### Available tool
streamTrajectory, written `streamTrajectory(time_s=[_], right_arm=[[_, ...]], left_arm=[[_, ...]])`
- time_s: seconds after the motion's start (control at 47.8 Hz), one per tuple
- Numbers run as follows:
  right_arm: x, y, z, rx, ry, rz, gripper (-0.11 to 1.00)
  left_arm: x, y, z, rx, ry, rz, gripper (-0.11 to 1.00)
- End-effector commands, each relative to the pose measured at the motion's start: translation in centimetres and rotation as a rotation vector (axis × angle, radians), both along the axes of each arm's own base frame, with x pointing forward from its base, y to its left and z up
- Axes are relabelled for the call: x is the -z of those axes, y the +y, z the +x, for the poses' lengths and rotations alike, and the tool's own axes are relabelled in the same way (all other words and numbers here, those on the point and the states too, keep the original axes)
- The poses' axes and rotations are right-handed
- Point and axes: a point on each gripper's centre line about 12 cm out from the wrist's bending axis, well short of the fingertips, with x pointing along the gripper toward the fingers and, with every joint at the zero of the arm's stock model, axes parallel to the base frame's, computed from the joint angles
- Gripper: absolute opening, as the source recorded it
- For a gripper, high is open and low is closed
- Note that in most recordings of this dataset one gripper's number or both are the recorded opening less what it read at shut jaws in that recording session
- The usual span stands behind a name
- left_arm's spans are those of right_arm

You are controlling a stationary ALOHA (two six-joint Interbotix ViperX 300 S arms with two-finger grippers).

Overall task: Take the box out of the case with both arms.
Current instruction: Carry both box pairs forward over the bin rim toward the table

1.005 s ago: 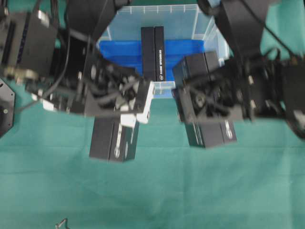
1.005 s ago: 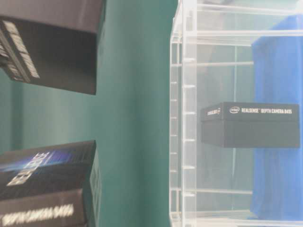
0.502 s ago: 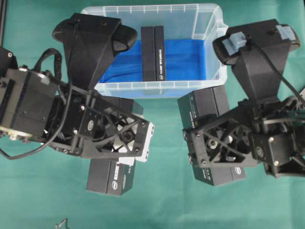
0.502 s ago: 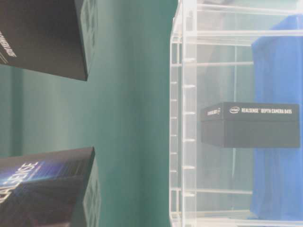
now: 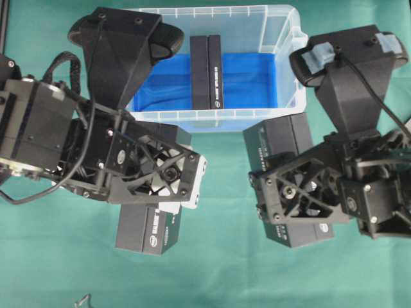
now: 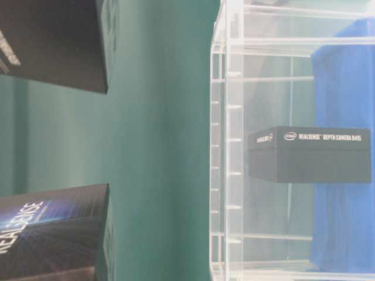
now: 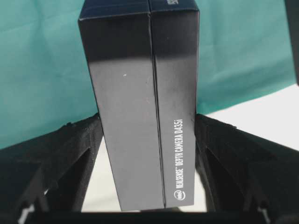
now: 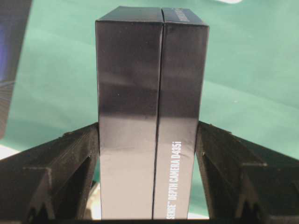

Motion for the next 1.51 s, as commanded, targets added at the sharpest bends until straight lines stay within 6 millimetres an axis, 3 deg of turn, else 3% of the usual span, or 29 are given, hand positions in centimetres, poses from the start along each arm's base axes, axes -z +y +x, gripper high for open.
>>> streamTrajectory(time_s=[0.0, 1.193, 1.339, 1.486], right_arm=[[-1.6, -0.4, -0.7, 0.008, -0.043, 0.010, 0.67], [-0.7, -0.8, -0.4, -0.070, 0.028, -0.026, 0.67], [0.6, -0.5, 0.4, -0.070, 0.065, -0.036, 0.67], [3.5, -0.2, 1.2, -0.067, 0.141, -0.063, 0.67]], left_arm=[[-1.5, 0.2, -0.6, 0.000, -0.047, -0.009, 0.64], [-0.7, 0.8, -0.8, -0.057, -0.011, -0.007, 0.64], [0.6, 0.6, -0.7, -0.059, 0.017, -0.001, 0.64], [2.8, 0.0, -0.2, -0.046, 0.031, 0.007, 0.64]])
